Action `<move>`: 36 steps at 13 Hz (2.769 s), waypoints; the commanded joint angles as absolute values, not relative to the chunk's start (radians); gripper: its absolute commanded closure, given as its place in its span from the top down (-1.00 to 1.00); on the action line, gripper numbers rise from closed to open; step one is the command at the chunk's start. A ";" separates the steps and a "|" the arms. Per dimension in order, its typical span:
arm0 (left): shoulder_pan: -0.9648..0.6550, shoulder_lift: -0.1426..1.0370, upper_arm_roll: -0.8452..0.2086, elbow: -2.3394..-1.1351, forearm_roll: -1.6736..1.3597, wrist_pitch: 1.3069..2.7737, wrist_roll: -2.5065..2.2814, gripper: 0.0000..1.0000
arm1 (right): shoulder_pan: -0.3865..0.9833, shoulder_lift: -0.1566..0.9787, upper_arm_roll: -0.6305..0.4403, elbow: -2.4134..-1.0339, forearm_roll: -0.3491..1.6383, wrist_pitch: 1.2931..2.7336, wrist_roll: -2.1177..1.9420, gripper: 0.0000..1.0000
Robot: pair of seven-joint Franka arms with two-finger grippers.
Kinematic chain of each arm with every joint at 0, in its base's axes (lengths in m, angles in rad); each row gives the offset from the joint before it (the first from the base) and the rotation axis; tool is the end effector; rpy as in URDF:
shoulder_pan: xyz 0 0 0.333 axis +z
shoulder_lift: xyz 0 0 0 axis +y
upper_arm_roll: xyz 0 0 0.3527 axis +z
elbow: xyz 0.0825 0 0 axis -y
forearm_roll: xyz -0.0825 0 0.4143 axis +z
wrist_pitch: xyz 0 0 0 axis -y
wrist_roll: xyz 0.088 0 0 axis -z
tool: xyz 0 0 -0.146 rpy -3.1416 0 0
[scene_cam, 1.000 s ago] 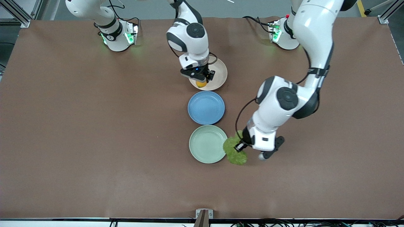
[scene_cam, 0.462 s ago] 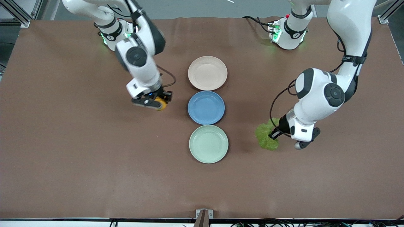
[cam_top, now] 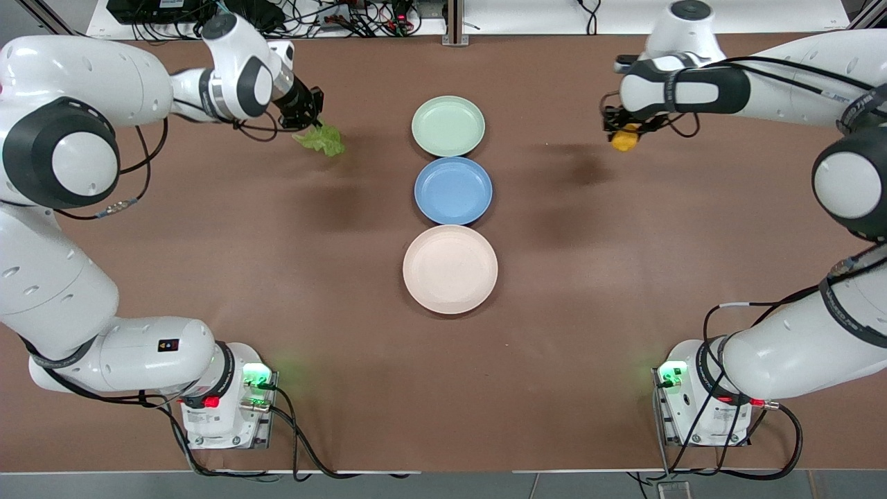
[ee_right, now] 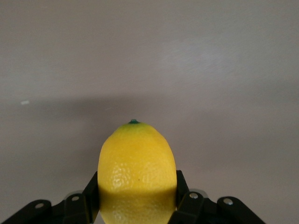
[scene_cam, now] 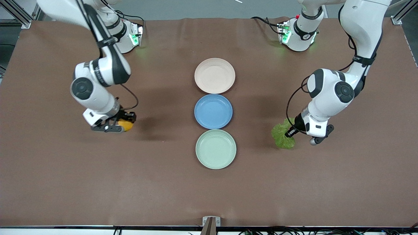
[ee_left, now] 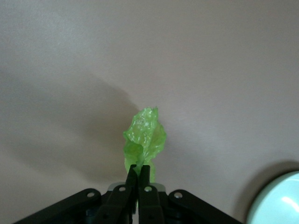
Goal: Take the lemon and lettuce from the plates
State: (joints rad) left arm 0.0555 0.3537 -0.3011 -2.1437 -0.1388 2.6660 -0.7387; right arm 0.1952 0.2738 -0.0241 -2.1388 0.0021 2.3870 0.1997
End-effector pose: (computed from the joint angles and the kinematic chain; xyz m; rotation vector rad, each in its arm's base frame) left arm 0.6088 -0.1501 0.2339 2.7543 0.9097 0.1083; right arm 0.5878 0.1016 0.2480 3.1313 -0.0459 -0.0378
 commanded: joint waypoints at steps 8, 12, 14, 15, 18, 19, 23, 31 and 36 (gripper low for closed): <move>0.138 0.374 -0.316 -2.241 -0.126 2.790 -0.507 -0.83 | 0.095 0.454 0.002 -2.131 -0.008 2.586 0.066 -0.95; 0.143 0.374 -0.316 -2.247 -0.124 2.790 -0.456 -0.48 | 0.092 0.457 0.002 -2.114 -0.009 2.576 0.058 1.00; 0.143 0.368 -0.314 -2.235 -0.115 2.787 -0.446 0.58 | 0.092 0.453 0.002 -2.086 -0.008 2.536 0.058 1.00; 0.141 0.368 -0.314 -2.218 -0.115 2.786 -0.448 1.00 | 0.092 0.448 0.002 -2.057 -0.008 2.486 0.057 1.00; 0.141 0.361 -0.313 -2.160 -0.114 2.742 -0.450 0.99 | 0.092 0.439 0.002 -1.881 -0.009 2.219 0.055 1.00; 0.141 0.342 -0.311 -2.148 -0.107 2.697 -0.445 0.99 | 0.092 0.439 0.000 -1.808 -0.009 2.115 0.054 1.00; 0.192 0.220 -0.319 -2.053 0.094 2.320 -0.335 0.99 | 0.071 0.414 0.000 -1.600 -0.014 1.831 0.051 1.00; 0.256 0.092 -0.311 -1.636 -0.007 1.682 -0.075 0.99 | -0.037 0.410 0.000 -1.369 -0.014 1.628 -0.063 1.00; 0.279 0.086 -0.311 -1.467 -0.009 1.554 -0.023 0.99 | -0.034 0.405 0.000 -1.307 -0.015 1.557 -0.051 1.00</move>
